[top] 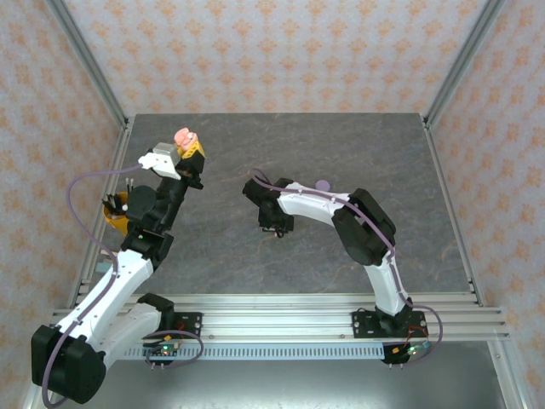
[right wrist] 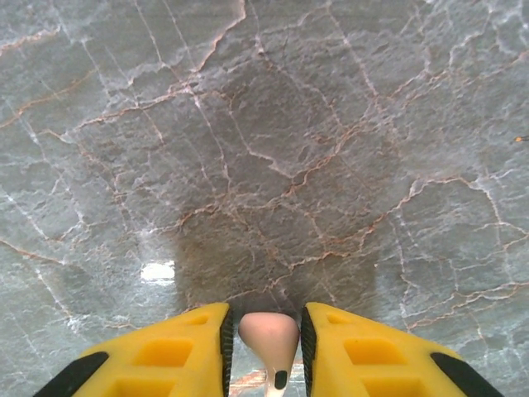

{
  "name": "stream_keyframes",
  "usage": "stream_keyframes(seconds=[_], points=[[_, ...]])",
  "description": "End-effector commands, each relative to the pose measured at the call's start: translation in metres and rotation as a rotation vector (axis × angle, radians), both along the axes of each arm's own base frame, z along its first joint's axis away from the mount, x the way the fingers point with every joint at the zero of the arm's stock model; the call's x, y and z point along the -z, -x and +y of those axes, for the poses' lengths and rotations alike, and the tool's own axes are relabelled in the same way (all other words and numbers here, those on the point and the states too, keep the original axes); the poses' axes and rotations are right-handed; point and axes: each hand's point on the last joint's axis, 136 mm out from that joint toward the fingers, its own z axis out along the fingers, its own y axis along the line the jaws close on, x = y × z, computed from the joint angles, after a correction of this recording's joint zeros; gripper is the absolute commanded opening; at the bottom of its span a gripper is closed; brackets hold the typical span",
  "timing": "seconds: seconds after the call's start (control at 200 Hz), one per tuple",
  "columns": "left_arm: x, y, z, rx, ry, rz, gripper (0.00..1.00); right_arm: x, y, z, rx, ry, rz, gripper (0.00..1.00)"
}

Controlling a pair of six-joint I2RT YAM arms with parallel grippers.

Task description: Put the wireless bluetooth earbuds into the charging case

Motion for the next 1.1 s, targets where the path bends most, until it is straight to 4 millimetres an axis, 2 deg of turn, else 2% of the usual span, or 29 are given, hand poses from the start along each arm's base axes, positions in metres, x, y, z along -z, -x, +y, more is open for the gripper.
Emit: stream_keyframes(seconds=[0.0, 0.495, 0.726, 1.096], points=[[-0.0237, 0.0033, 0.0004, 0.012, 0.019, -0.055, 0.0, 0.0076, 0.0079, -0.0188, 0.024, 0.062, 0.025, 0.29], [-0.0234, 0.0019, 0.0003, 0.012, 0.024, -0.053, 0.0, 0.0075, 0.011, -0.0207, 0.029, 0.059, 0.031, 0.25], [-0.0247, 0.0016, 0.0003, 0.011, 0.024, -0.054, 0.0, 0.0074, 0.0122, -0.0214, 0.03, 0.059, 0.033, 0.28], [-0.027, -0.0001, -0.0011, 0.016, 0.027, -0.056, 0.0, 0.0066, 0.0146, -0.0225, 0.033, 0.05, 0.034, 0.26]])
